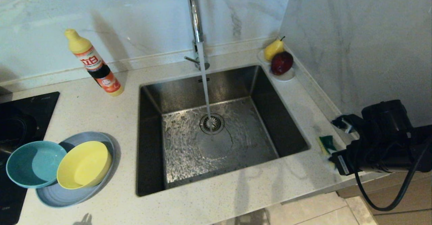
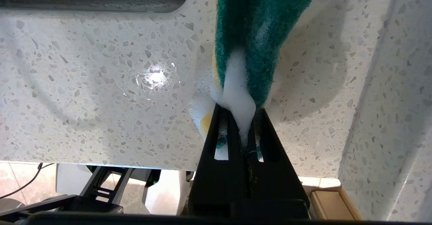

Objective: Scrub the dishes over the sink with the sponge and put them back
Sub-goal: Pick up a bowl and the sponge

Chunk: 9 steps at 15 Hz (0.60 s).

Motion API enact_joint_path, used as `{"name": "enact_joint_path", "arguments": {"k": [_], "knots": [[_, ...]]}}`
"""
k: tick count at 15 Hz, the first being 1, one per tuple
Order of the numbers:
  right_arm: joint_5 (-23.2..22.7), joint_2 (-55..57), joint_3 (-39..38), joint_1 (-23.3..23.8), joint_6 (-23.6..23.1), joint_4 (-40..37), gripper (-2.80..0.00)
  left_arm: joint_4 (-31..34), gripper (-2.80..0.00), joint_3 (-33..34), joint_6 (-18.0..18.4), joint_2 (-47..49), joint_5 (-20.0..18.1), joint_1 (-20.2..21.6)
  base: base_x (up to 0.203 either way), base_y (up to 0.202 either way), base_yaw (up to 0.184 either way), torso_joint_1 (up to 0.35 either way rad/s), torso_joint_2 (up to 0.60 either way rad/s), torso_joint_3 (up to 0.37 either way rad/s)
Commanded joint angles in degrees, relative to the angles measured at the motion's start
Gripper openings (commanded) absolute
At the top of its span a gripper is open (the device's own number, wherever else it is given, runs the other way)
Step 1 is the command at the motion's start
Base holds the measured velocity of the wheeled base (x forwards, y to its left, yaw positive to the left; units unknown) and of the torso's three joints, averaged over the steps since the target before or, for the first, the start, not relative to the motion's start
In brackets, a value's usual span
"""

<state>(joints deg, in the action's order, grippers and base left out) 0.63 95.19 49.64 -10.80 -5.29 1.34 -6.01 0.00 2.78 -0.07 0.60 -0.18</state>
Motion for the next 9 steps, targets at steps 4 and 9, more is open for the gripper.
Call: {"name": "enact_joint_path", "arguments": {"k": [4,9], "knots": [[-0.1,-4.4,0.4,-0.9,-0.1,-0.7,-2.8,-0.1,-2.8,2.3,0.0,0.0,0.0,0.0,0.0,0.0,0.0,0.0,0.0,0.0],[-2.2,-11.2,0.9,-6.0,1.8,-4.7,-2.8,-0.1,-2.8,2.3,0.0,0.0,0.0,0.0,0.0,0.0,0.0,0.0,0.0,0.0]]}}
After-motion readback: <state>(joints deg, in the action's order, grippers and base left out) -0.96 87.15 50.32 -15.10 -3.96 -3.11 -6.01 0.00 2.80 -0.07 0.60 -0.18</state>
